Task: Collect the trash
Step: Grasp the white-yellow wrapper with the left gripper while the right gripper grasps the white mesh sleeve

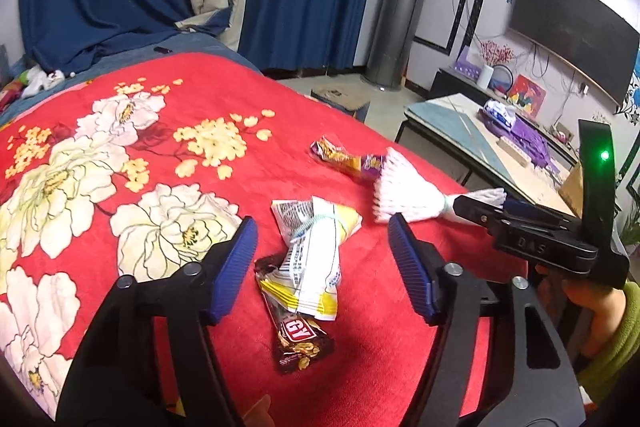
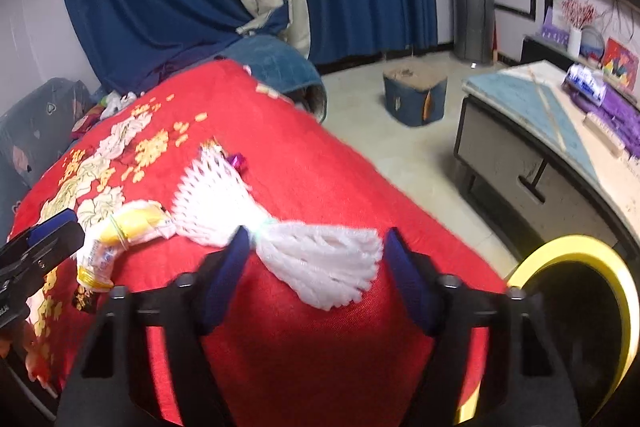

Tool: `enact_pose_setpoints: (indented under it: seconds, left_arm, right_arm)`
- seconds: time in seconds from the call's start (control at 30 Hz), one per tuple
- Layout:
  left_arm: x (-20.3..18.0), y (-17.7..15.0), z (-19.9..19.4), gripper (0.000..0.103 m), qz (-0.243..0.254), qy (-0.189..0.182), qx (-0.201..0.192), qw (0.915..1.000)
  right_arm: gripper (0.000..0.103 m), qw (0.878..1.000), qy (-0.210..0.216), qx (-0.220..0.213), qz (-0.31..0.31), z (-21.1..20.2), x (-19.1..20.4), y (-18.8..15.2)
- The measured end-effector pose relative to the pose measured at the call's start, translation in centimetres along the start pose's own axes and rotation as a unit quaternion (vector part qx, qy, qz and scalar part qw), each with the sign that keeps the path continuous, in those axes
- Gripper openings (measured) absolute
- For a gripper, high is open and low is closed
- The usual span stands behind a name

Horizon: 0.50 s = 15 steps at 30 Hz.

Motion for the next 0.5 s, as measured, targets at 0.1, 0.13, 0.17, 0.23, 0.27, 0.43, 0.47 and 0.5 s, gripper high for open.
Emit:
enact_pose_setpoints:
  seconds: [0.1, 0.13, 0.17, 0.23, 0.27, 0.43, 0.47, 0.5]
  left_arm:
    - [0.0, -0.3, 0.5, 0.049, 0.002, 0.005, 0.01, 0.9999]
    - [-0.1, -0.4, 0.7, 0.045, 0.005, 0.007, 0.015, 0.9998]
    - [-0.2, -0.6, 0.9, 0.04, 0.009, 0.01, 0.02, 0.9997]
    - [-0.3, -0.8, 1.2, 0.034, 0.014, 0.012, 0.027, 0.9994]
    - [-0.4, -0.8, 1.3, 0.031, 0.019, 0.014, 0.031, 0.9992]
    - [-0.2, -1.0, 1.3, 0.024, 0.013, 0.012, 0.034, 0.9993]
    - [-0.1, -0.9, 1.3, 0.022, 0.011, 0.01, 0.033, 0.9993]
    - [0.0, -0.9, 1.1, 0.022, 0.009, 0.009, 0.03, 0.9995]
  right_arm:
    - [0.04, 1.0, 0.01, 0.003, 0.002, 0.2, 0.0, -0.6]
    - [0.035, 1.0, 0.013, 0.002, -0.002, 0.0, 0.1, -0.7]
    - [0.033, 1.0, 0.014, 0.001, -0.005, -0.1, 0.2, -0.8]
    - [0.028, 1.0, 0.02, -0.001, -0.012, -0.5, 0.4, -1.1]
    - [0.027, 1.0, 0.024, -0.002, -0.013, -0.7, 0.5, -1.2]
    - [0.025, 0.999, 0.035, -0.003, -0.007, -2.0, 0.3, -1.6]
    - [0.025, 0.999, 0.036, -0.003, -0.006, -2.2, 0.3, -1.7]
    - [0.025, 0.999, 0.037, -0.004, -0.005, -2.5, 0.2, -1.8]
Point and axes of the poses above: each gripper's, at about its wrist camera, not at the fingertips, and z roughly the way its jaws point, x to its left, y to its top, the point moved 2 cm from there along z, roughly the way its jaws point, and after that the axes turned 10 degrees about -x, right-handed, at the moved point
